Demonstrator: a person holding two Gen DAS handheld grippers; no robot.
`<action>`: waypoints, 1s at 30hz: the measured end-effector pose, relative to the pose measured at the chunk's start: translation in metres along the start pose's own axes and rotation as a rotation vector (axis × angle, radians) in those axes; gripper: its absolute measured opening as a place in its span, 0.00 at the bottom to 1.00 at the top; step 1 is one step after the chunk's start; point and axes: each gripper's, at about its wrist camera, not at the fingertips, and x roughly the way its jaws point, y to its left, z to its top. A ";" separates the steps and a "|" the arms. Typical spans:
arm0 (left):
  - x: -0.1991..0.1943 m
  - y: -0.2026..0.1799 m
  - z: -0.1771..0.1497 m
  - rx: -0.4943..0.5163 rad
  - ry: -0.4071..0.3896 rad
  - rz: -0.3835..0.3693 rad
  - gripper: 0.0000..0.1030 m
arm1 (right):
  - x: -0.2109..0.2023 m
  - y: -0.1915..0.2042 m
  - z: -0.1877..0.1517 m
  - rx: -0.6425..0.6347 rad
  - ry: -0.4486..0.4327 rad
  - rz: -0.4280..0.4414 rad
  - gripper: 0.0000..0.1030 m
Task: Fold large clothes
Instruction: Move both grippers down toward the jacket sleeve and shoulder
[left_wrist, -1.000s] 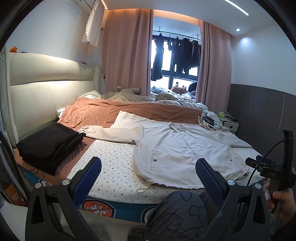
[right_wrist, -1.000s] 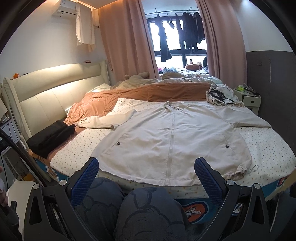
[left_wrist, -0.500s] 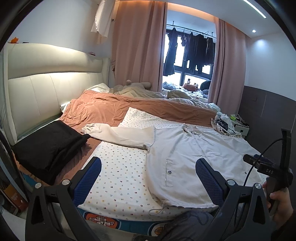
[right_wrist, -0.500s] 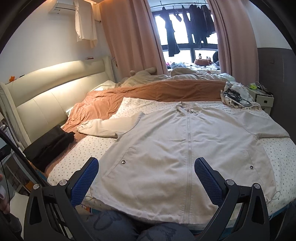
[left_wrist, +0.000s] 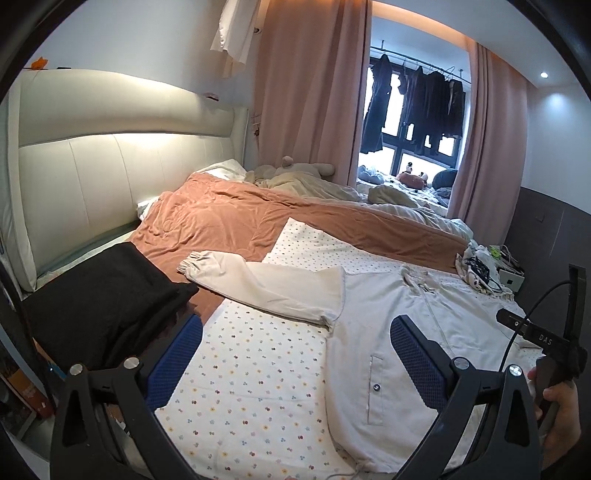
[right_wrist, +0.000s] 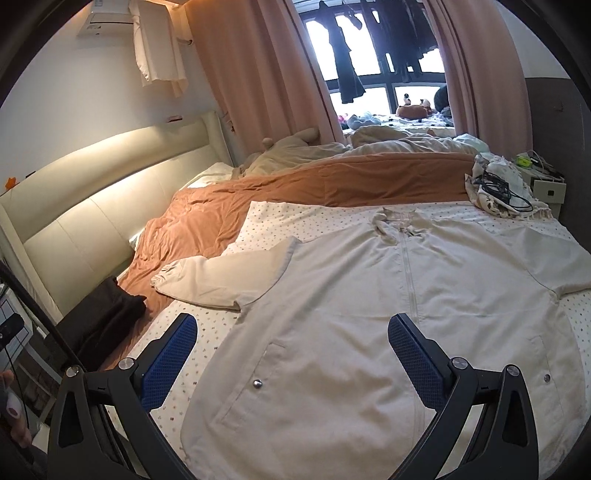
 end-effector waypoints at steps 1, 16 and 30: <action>0.006 0.003 0.003 -0.006 0.000 0.006 1.00 | 0.009 0.000 0.005 0.000 0.003 0.001 1.00; 0.123 0.027 0.043 -0.048 0.099 0.067 1.00 | 0.137 0.002 0.070 0.034 0.054 0.019 1.00; 0.278 0.049 0.041 -0.110 0.301 0.060 0.79 | 0.291 -0.009 0.090 0.066 0.243 0.078 0.85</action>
